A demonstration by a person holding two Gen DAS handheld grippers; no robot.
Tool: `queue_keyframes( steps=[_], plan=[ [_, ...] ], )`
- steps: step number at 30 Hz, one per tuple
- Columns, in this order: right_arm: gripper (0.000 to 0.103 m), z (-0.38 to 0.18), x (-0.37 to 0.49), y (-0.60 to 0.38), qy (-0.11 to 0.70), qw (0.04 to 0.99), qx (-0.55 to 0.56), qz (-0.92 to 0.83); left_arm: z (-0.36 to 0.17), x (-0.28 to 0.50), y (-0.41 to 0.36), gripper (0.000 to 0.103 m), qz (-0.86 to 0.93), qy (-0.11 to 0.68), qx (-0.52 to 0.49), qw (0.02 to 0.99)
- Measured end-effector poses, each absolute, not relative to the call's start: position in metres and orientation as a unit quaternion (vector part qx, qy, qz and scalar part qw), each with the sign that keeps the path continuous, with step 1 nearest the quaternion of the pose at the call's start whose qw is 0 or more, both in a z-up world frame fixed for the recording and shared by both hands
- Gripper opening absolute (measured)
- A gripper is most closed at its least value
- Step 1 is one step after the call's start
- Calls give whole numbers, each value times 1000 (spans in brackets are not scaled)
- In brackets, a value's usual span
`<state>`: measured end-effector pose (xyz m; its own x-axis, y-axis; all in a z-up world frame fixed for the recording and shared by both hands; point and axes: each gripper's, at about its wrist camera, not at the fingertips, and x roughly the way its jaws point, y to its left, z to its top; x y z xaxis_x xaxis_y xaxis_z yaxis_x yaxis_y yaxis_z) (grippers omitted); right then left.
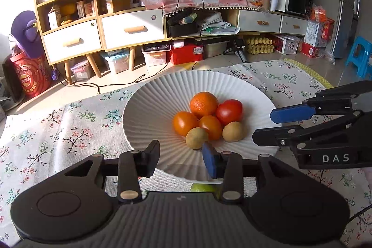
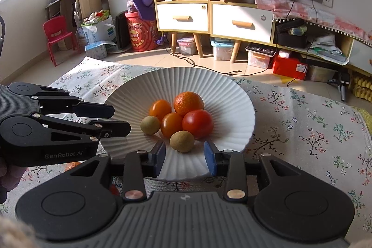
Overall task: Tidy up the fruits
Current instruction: 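Move both tools back from the bowl toward the remaining loose fruits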
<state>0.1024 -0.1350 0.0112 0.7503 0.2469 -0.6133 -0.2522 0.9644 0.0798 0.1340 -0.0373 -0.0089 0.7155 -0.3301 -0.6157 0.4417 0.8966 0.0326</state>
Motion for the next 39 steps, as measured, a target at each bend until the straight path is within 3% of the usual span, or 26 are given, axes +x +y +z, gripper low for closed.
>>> queue_keyframes(
  steps=[5,13,23,29,39],
  plan=[
    [50,16,94,-136,326,937,-1,130,-2,123,-27,55,-201,318,67,924],
    [58,26,80,-136,323,939,18,121,6,98,-13,78,-187,324,43,927],
    [70,32,60,-126,325,937,16,129,8,72,2,85,-173,346,37,922],
    [79,28,51,-124,328,934,19,138,3,60,10,97,-158,355,37,921],
    [92,9,42,-117,347,924,28,160,-16,46,22,97,-153,370,27,916]
  ],
)
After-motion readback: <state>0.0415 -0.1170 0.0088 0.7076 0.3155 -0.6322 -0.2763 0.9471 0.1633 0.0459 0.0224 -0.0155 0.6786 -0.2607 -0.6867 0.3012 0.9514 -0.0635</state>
